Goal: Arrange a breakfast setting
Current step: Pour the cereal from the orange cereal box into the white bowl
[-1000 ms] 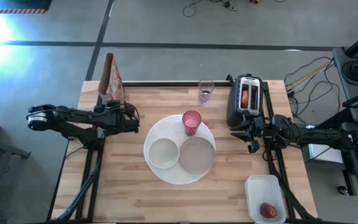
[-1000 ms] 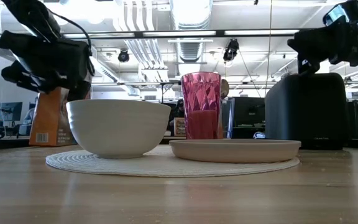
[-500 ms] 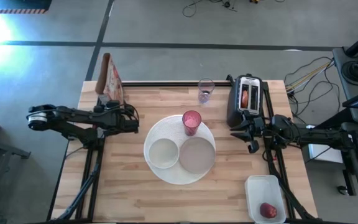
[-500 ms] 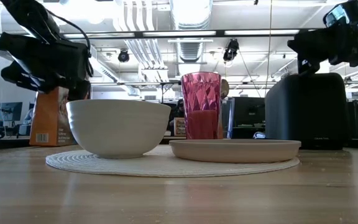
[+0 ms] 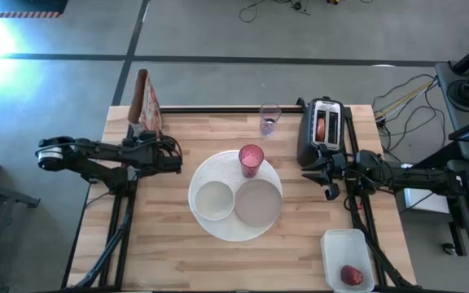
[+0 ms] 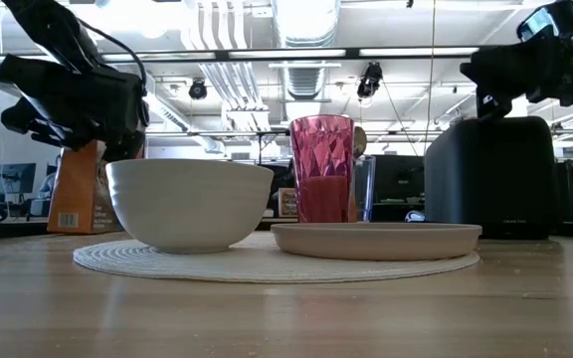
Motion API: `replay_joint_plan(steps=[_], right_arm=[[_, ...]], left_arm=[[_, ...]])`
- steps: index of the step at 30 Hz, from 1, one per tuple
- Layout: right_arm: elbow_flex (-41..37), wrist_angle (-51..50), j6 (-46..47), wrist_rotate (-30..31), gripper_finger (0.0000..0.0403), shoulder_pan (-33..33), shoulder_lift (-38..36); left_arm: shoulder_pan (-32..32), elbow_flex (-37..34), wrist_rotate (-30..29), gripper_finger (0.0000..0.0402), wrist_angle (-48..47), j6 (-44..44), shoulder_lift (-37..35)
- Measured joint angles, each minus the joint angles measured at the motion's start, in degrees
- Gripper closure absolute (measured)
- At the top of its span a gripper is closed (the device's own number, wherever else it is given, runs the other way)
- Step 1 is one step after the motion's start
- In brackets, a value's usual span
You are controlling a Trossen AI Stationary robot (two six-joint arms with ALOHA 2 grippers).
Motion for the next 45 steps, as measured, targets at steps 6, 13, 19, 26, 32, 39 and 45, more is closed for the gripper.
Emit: replay_joint_plan(steps=[6,13,19,26,32,39,45], right_arm=[[0.0,-0.2,-1.0,-0.1,0.0319,0.0,0.0],[0.0,-0.2,-1.0,0.0,0.0319,0.0,0.0],[0.0,0.0,-0.1,0.0,0.0319,0.0,0.0],[0.0,-0.4,-1.6,-0.1,0.0319,0.0,0.0],[0.0,0.1,0.2,0.0,0.0319,0.0,0.0],[0.0,-0.4,-1.7,-0.1,0.0319,0.0,0.0],[0.0,0.1,0.3,0.0,0.0319,0.0,0.0]], left_arm=[[1.6,-0.5,0.2,0.009,0.0,0.2,0.1],[2.5,-1.9,-0.1,0.0116,0.4,0.3,0.1],[2.5,-2.3,-0.7,0.0186,1.6,0.3,0.1],[2.5,-3.1,-3.2,0.0229,1.8,0.2,0.1],[2.5,-3.5,-4.5,0.0242,1.9,1.3,0.1],[2.5,-0.3,-4.5,0.033,1.7,7.8,0.1],[2.5,3.8,-4.7,0.0394,0.0,15.2,-0.1]])
